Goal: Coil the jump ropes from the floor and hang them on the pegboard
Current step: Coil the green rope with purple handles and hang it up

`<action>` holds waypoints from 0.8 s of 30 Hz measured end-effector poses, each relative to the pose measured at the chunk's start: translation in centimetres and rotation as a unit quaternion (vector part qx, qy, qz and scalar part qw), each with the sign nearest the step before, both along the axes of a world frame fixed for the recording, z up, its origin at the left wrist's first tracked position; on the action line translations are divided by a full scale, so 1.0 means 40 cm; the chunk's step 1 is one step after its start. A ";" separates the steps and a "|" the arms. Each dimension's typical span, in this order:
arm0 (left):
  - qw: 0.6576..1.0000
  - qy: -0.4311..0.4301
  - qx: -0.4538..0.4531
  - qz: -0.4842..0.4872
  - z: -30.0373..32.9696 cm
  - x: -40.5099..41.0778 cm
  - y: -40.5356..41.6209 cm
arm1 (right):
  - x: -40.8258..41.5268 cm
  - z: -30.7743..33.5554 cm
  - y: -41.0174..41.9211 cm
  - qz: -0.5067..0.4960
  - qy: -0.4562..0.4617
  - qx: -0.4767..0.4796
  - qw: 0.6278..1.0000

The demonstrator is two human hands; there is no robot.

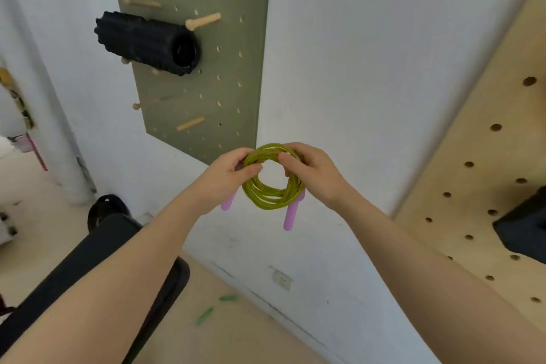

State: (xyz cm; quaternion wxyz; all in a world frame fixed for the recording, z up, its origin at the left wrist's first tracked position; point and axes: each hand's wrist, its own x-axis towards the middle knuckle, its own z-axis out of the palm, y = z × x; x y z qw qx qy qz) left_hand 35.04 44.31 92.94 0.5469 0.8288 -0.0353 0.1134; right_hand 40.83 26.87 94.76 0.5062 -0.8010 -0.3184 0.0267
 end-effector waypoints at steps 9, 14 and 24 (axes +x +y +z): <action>0.998 -0.019 -0.005 0.052 -0.080 0.152 0.201 | 0.189 -0.046 0.229 0.045 0.018 -0.050 0.998; 0.996 0.001 0.015 0.083 -0.116 0.237 0.327 | 0.296 -0.079 0.355 0.086 0.043 -0.068 0.993; 0.995 -0.011 -0.027 0.099 -0.264 0.391 0.574 | 0.460 -0.224 0.606 0.097 0.110 -0.058 0.988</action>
